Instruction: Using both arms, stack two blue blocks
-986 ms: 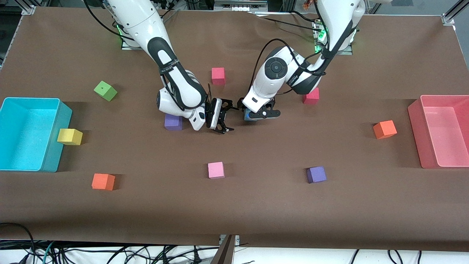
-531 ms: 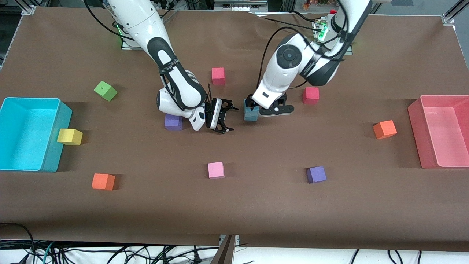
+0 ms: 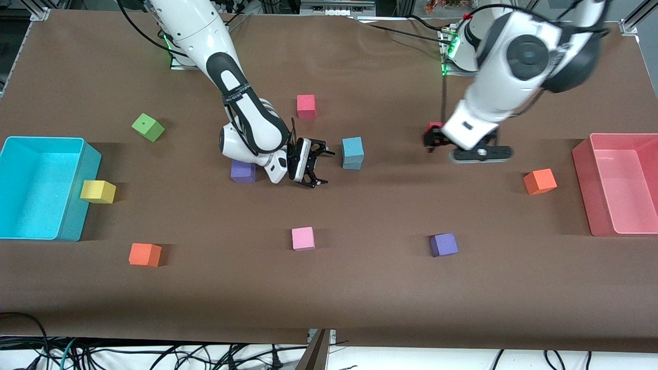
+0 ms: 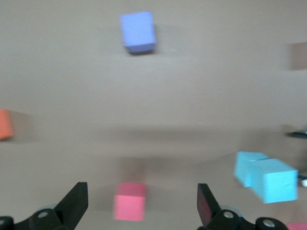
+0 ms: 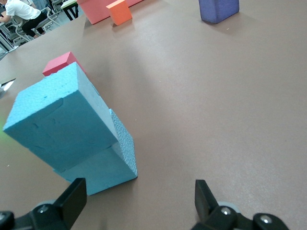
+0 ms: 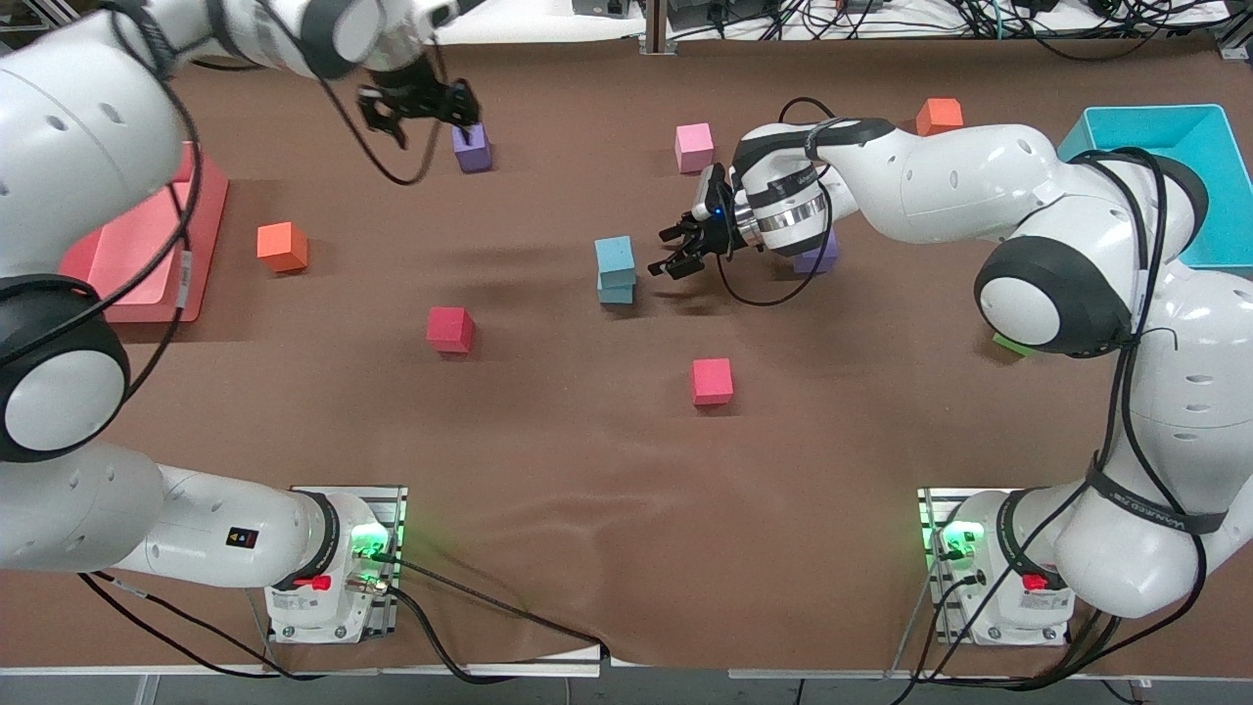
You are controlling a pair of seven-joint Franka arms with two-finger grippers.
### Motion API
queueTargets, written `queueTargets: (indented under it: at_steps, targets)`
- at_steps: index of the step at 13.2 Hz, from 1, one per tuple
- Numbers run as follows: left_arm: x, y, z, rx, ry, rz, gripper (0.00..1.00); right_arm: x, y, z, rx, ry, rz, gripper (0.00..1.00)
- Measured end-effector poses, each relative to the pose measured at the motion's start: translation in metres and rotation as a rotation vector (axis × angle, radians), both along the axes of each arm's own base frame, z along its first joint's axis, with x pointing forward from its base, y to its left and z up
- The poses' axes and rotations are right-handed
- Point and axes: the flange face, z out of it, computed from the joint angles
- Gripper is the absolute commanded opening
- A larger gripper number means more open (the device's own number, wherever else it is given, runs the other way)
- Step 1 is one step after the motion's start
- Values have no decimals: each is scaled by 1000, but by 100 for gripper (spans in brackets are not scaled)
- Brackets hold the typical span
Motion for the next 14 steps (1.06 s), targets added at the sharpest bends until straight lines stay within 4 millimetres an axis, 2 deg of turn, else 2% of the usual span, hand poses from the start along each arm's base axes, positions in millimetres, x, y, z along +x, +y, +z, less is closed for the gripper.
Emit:
queueTargets:
  at_steps: [3, 5, 6, 9, 12, 14]
  targets:
    - [15, 84, 35, -8, -39, -106, 100, -1, -1, 1, 0, 1, -1, 100]
    - [16, 131, 49, -10, -47, -143, 100, -1, -4, 6, -1, 8, -11, 100]
    - [16, 149, 56, -11, -45, -155, 100, -1, -6, 11, 1, 9, -16, 100]
    - [15, 173, 76, 22, -40, -160, 100, 3, -11, 29, -7, 7, -16, 100]
    - [13, 172, 99, 53, -33, -172, 100, 22, -24, 58, -68, 14, 30, 100]
    - [12, 169, 105, 52, -17, -174, 100, 38, -47, 79, -87, 60, 117, 100]
